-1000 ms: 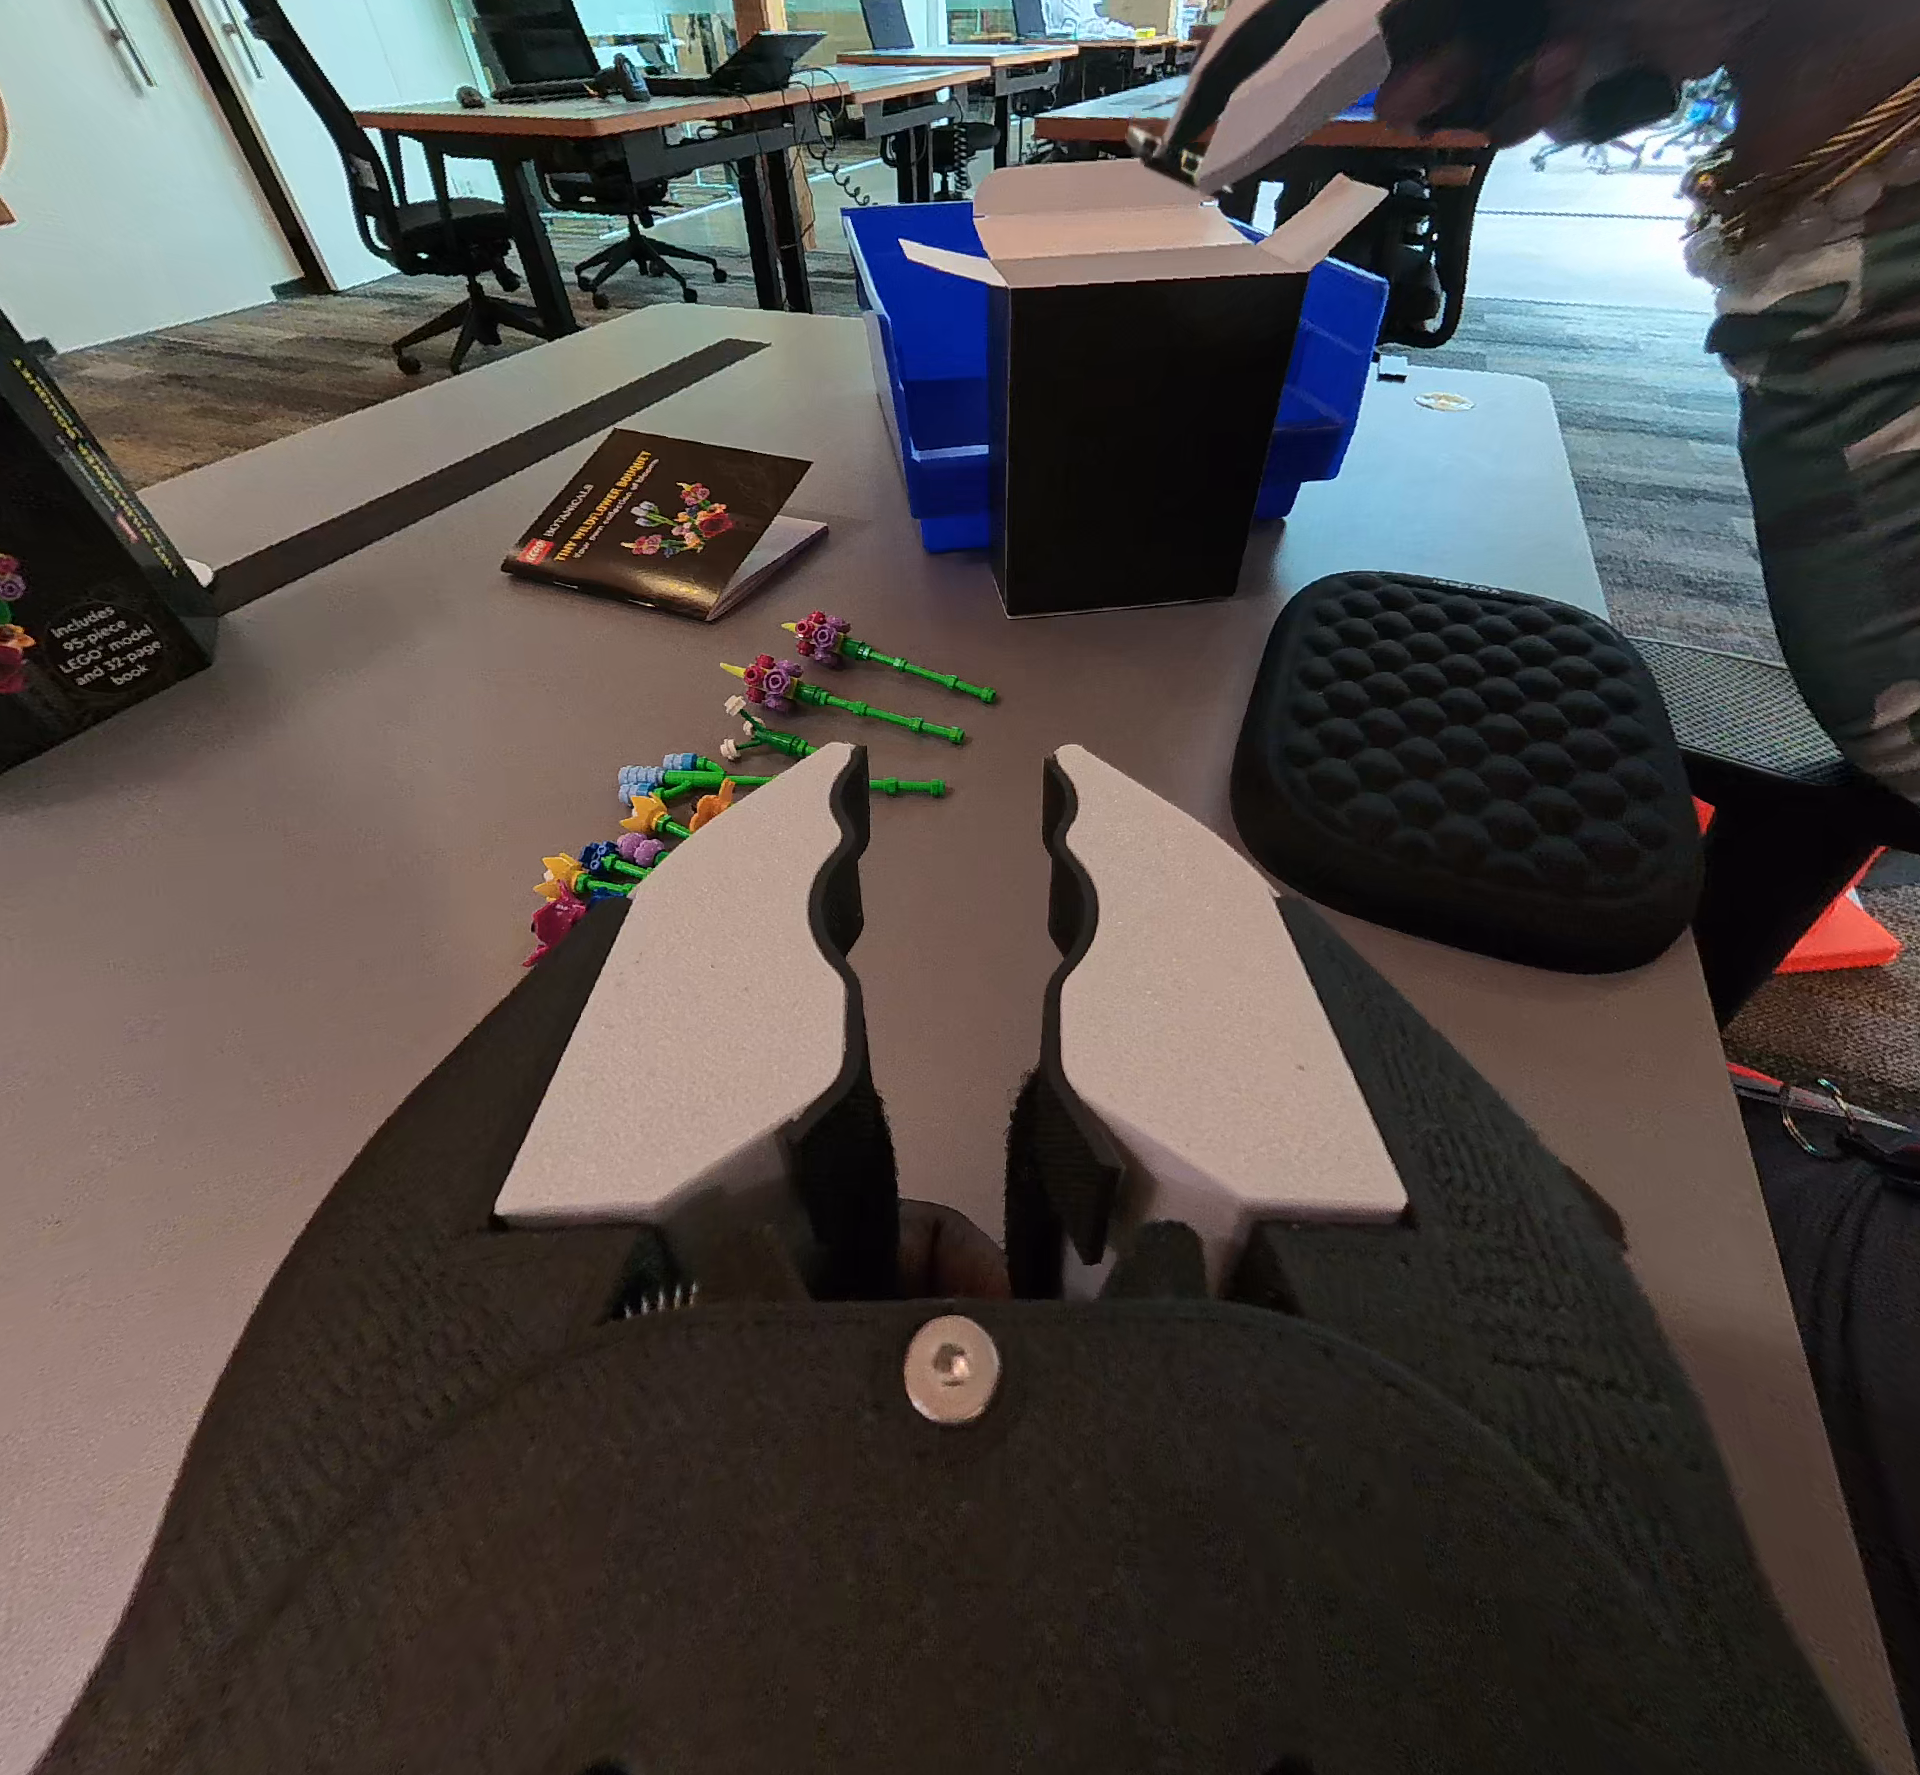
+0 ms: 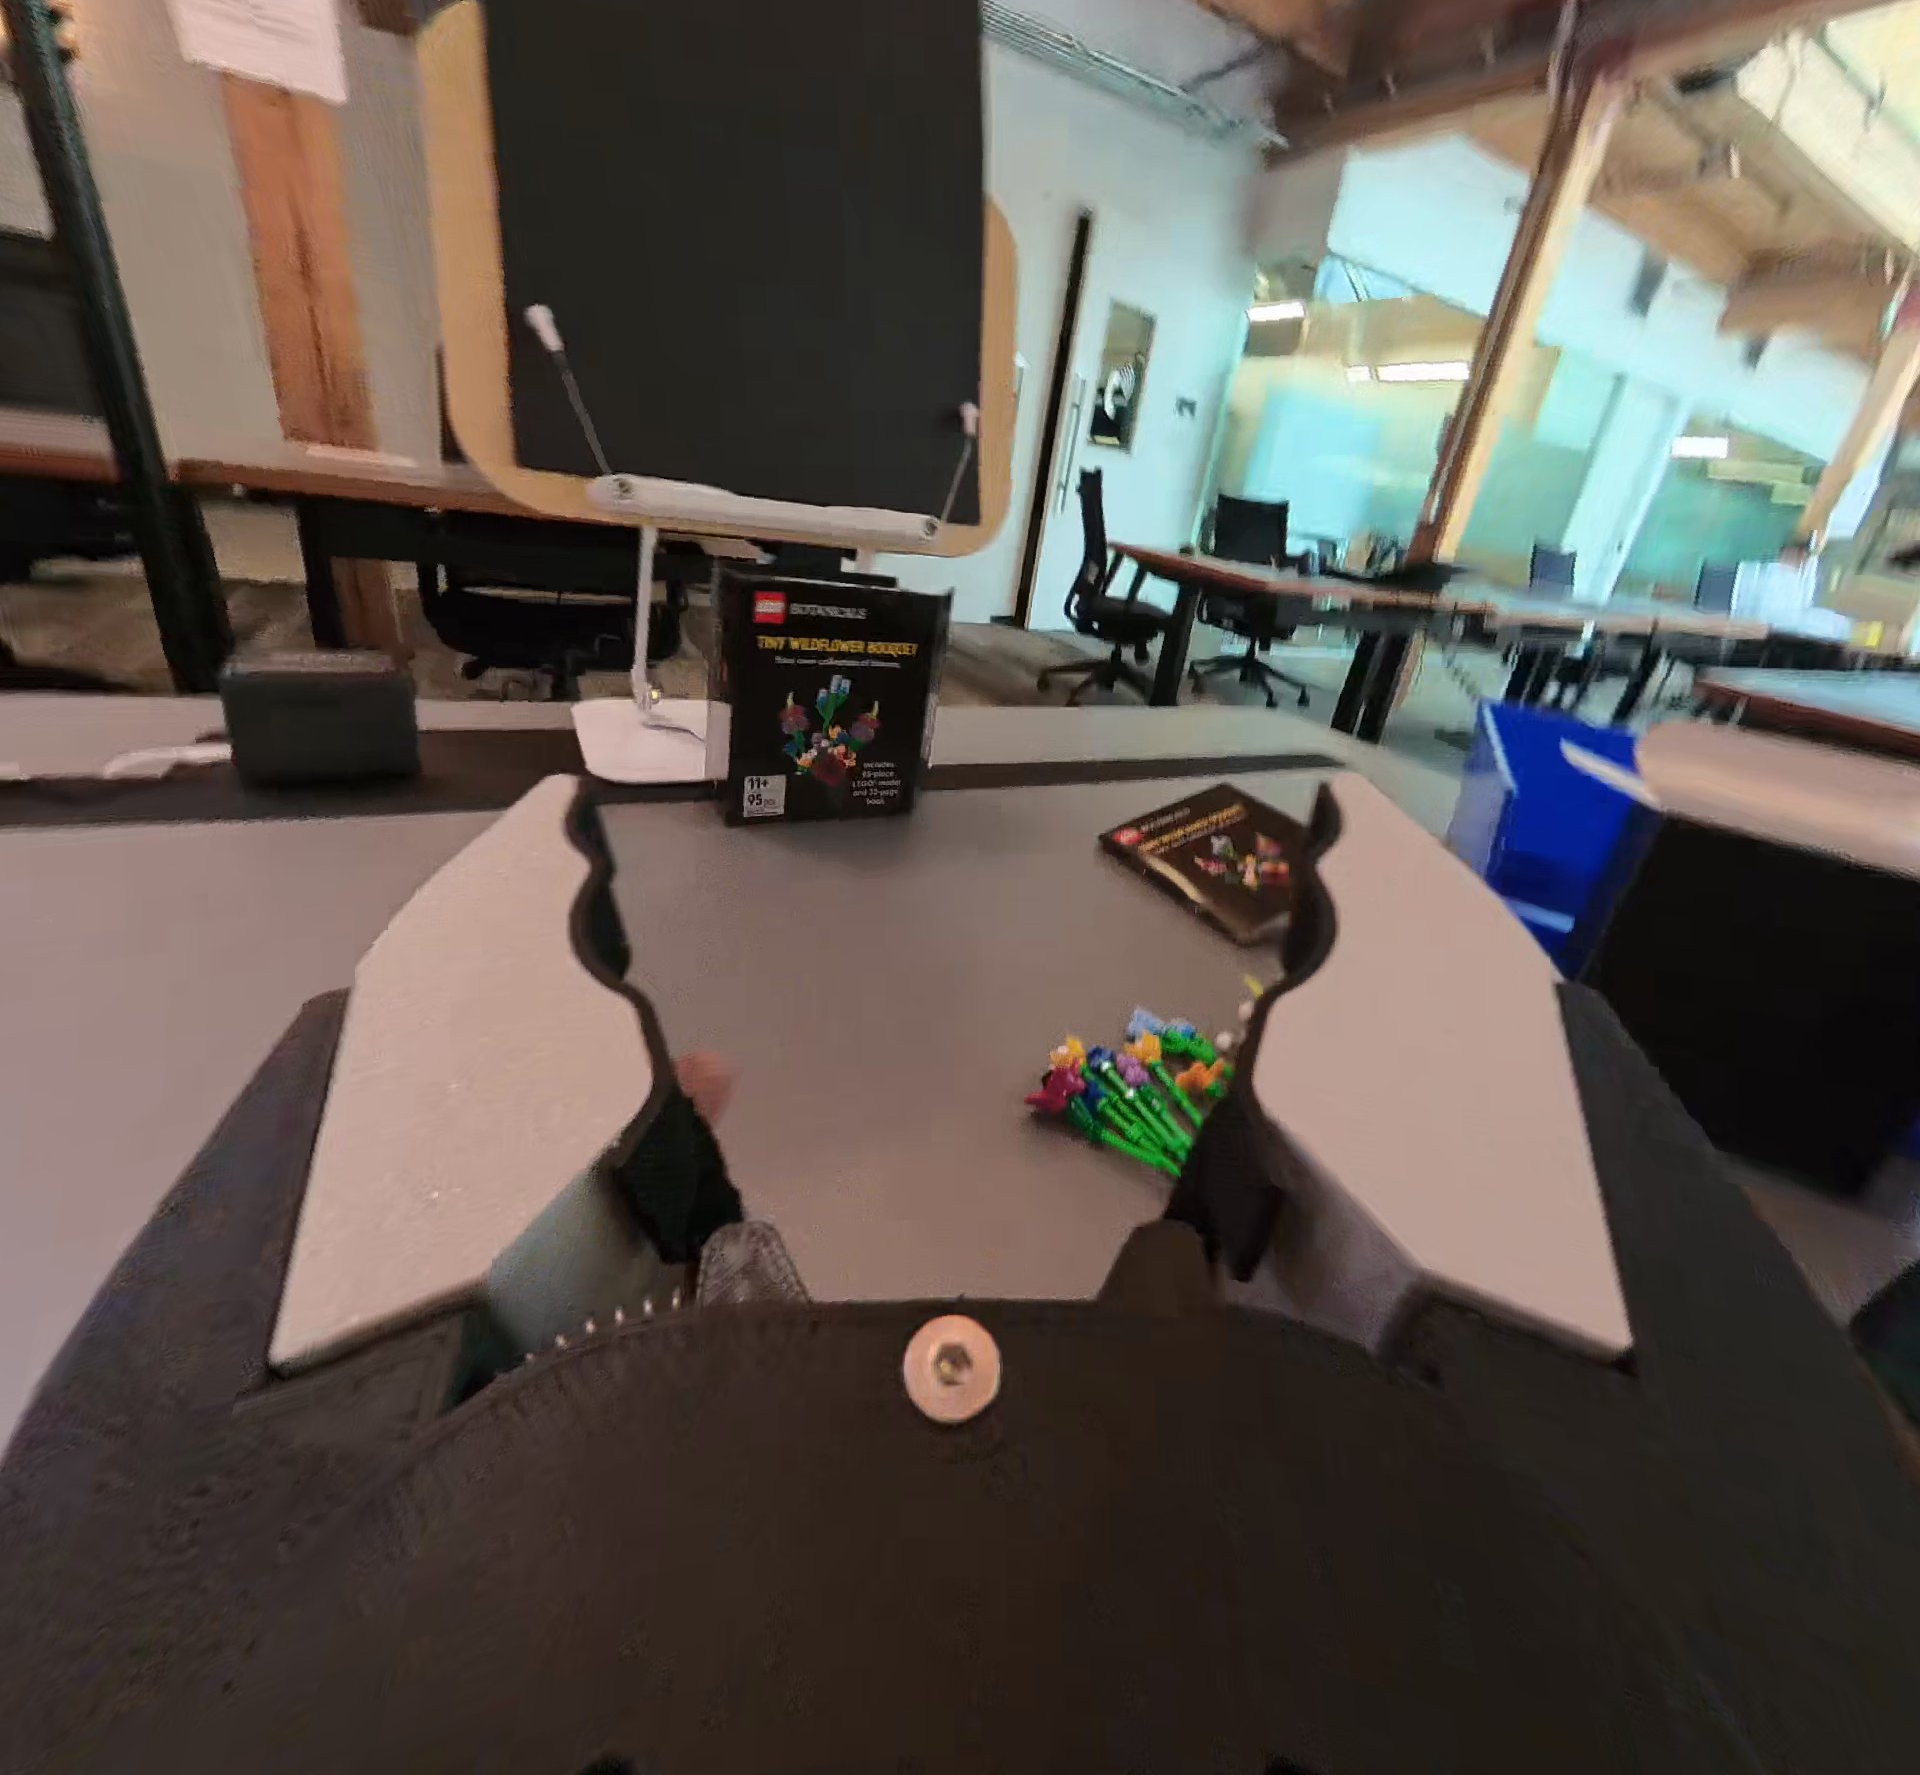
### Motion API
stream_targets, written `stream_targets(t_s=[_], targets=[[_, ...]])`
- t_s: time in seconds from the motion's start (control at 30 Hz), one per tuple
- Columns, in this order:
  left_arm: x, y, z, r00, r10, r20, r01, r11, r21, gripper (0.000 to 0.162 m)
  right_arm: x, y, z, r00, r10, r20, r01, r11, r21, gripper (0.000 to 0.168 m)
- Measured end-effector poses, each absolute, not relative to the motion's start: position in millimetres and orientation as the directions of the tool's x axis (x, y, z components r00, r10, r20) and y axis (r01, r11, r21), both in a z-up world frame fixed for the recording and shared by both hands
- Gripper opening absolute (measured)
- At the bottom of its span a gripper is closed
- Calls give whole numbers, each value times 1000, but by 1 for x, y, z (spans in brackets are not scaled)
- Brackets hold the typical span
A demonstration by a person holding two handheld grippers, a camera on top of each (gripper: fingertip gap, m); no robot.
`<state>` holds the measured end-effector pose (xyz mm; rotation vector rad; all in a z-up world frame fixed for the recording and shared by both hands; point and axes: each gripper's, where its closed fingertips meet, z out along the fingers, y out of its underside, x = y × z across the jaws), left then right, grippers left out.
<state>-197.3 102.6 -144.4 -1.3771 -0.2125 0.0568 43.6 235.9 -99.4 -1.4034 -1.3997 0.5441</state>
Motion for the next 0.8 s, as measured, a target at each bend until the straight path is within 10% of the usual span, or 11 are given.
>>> stream_targets(t_s=[0.17,0.2,0.23,0.27,0.43,0.57,0.6,0.8], targets=[[-208,103,-149,948,149,282,249,209,-946,134,33,227,-95,194,905,378,409,276,-870,109],[-203,103,-149,958,130,255,226,206,-952,108,32,225,-93,184,899,398,400,301,-865,104],[-196,102,-148,972,98,215,192,198,-961,48,32,223,-91,171,888,427,392,336,-856,74],[-186,99,-145,984,50,172,159,192,-968,0,33,218,-90,146,881,451,388,368,-845,15],[-161,106,-151,996,-47,69,75,130,-989,2,32,211,-70,191,891,412,276,354,-894,9],[-154,113,-163,995,-69,68,72,72,-995,45,35,213,-60,226,887,403,225,355,-907,23],[-150,116,-172,995,-89,54,55,13,-998,46,37,212,-61,214,896,390,233,341,-911,3],[-123,133,-228,953,-178,-244,-288,-291,-912,47,47,209,-45,244,886,394,166,362,-917,13]])
